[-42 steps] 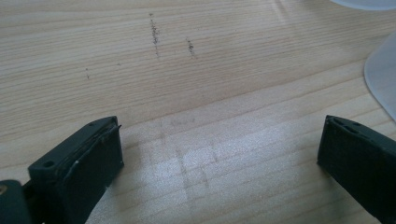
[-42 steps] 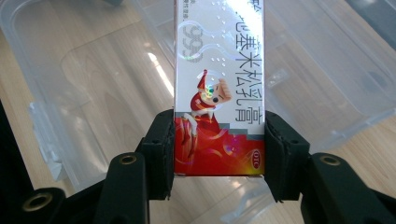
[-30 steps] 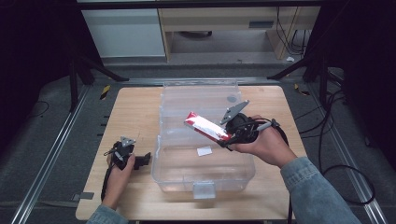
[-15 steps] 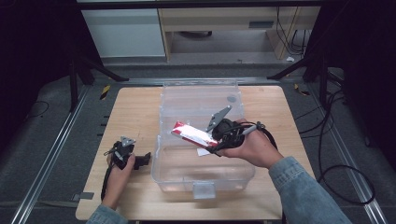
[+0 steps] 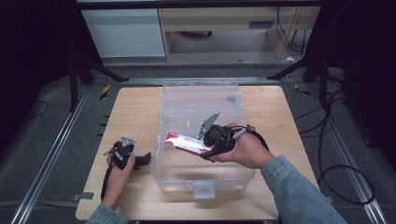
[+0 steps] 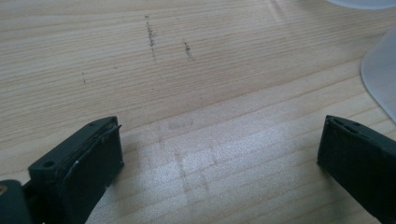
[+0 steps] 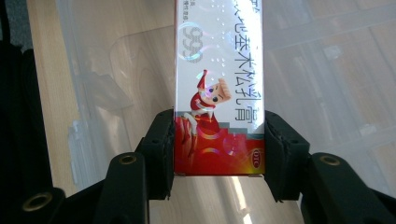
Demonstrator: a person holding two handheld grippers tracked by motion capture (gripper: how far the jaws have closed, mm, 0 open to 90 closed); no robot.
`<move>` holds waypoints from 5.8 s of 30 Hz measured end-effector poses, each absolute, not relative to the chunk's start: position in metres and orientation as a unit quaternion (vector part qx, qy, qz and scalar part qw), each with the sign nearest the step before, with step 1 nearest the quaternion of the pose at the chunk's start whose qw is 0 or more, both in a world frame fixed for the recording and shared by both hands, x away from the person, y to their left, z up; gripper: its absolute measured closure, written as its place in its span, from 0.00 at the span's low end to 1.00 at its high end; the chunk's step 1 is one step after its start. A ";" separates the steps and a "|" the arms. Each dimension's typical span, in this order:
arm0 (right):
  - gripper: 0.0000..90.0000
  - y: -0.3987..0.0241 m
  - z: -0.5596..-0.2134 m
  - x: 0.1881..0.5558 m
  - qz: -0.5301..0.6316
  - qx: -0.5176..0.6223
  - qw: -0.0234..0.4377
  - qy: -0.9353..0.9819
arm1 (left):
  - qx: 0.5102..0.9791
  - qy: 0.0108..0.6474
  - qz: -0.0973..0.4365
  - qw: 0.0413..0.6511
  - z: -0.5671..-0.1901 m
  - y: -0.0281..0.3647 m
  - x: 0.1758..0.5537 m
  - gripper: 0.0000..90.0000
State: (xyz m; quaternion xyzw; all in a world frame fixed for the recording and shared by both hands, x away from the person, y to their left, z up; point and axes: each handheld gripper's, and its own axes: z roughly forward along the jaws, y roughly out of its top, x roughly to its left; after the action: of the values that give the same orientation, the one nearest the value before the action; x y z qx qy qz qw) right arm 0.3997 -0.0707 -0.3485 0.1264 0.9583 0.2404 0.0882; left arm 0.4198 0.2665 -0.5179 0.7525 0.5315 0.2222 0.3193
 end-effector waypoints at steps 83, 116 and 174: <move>0.57 -0.009 -0.420 0.406 0.122 0.019 0.015 0.992 | 0.753 0.530 0.221 0.320 -0.518 0.267 0.420 0.00; 0.56 -0.005 -0.449 0.411 0.096 0.021 0.014 0.995 | 0.754 0.530 0.220 0.320 -0.518 0.267 0.420 0.00; 0.45 -0.077 -0.383 0.375 0.206 0.134 0.131 0.960 | 0.755 0.453 0.239 0.410 -0.470 0.276 0.379 0.04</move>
State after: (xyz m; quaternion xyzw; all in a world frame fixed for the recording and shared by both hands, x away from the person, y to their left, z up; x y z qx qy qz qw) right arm 0.3747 -0.0773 -0.3828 0.1341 0.9604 0.2057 0.1315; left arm 0.3790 0.2762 -0.4703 0.7548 0.4530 0.2385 0.4101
